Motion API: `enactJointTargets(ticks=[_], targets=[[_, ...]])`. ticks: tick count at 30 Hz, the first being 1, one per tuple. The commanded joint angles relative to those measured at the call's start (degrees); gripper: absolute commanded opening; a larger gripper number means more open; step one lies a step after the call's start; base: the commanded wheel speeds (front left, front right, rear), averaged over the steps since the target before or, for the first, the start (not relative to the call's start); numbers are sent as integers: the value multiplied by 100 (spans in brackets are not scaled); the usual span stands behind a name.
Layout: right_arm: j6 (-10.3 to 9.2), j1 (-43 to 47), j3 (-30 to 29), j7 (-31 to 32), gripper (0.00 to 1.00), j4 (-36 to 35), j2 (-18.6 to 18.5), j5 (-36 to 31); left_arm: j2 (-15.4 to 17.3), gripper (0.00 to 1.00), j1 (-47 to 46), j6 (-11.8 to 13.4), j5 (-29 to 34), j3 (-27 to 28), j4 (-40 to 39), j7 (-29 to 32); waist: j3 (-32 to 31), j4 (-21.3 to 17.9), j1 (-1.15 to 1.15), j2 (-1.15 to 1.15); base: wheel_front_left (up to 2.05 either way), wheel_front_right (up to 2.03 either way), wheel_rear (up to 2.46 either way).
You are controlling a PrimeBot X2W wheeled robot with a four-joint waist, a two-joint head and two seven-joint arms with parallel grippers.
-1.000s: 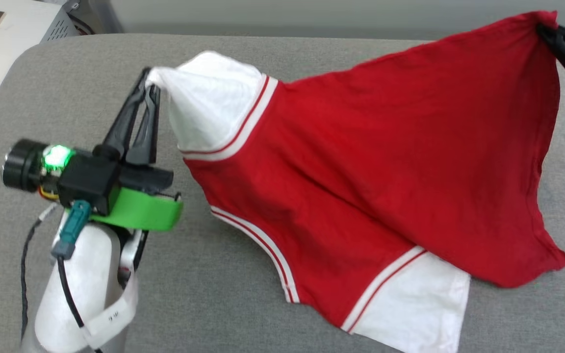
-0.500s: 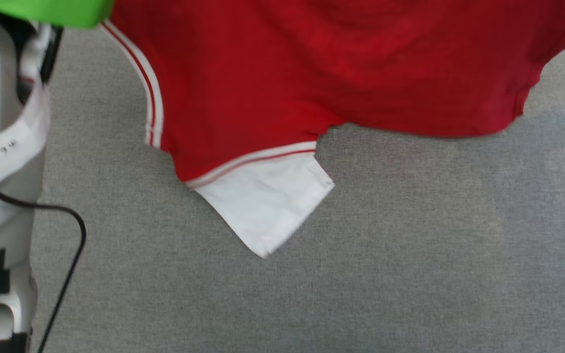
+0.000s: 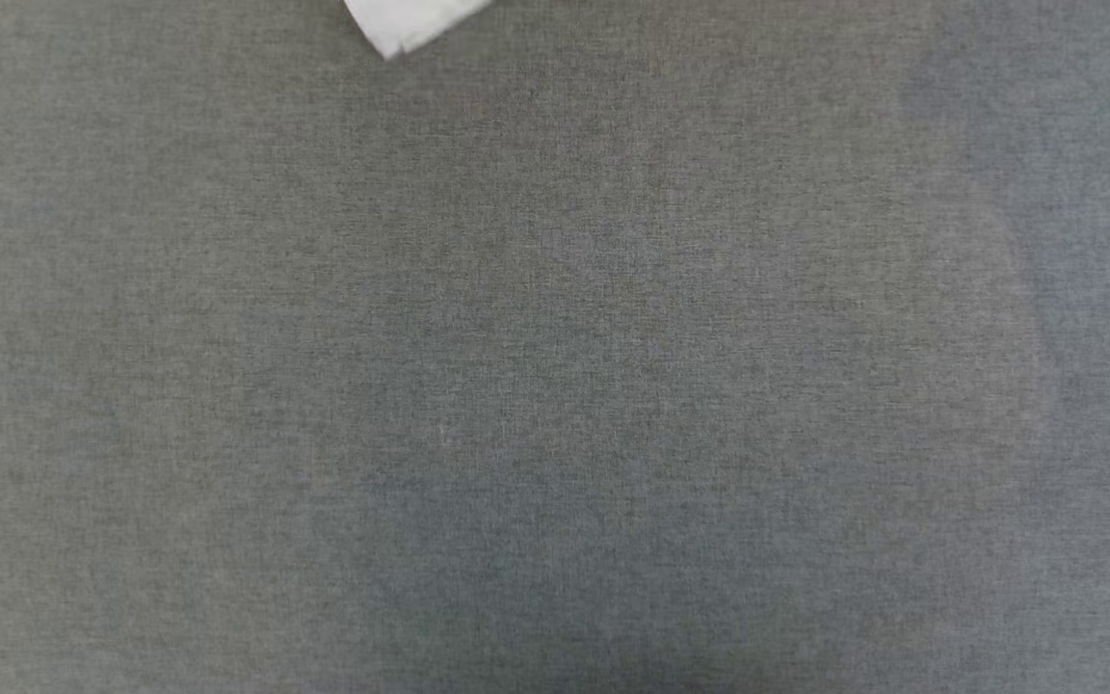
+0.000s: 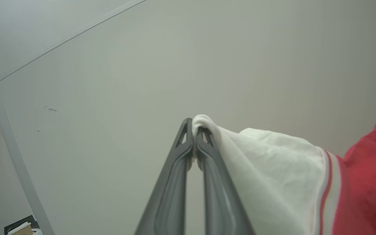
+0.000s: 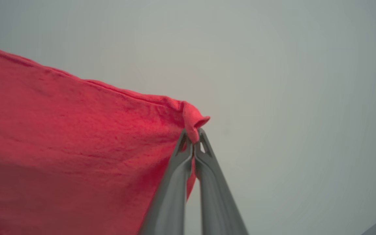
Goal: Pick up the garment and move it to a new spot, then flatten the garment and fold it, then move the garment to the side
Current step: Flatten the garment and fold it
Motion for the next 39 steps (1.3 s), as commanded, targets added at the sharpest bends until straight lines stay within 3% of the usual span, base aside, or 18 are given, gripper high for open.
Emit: enactJointTargets(ticks=[1, 9, 18, 26, 39], targets=[[-3, -214, 77, -83, 0, 123, 70, -65, 48, 0, -321, -14, -20, -49, 189, -75, 155, -26, -1, 0, 0, 0, 0], [-3, -842, 483, -431, 0, 743, 179, 20, 42, 0, -1098, -14, -173, -389, 1038, -313, 273, -19, -1, 0, 0, 0, 0], [-3, -262, 842, -889, 0, 1228, 331, 443, 100, 0, -381, -14, -513, -480, 1303, -415, 327, -63, -1, 0, 0, 0, 0], [-3, 773, 1323, -1343, 0, 1189, 400, 877, 262, 0, 1324, 6, -692, -381, 632, -420, 46, -120, -1, 0, 0, 0, 0], [-3, 3294, 2335, -1705, 0, 429, -262, 1745, 566, 0, 5305, 411, -901, -87, -790, -421, -1079, -144, -1, 0, 0, 0, 0]])
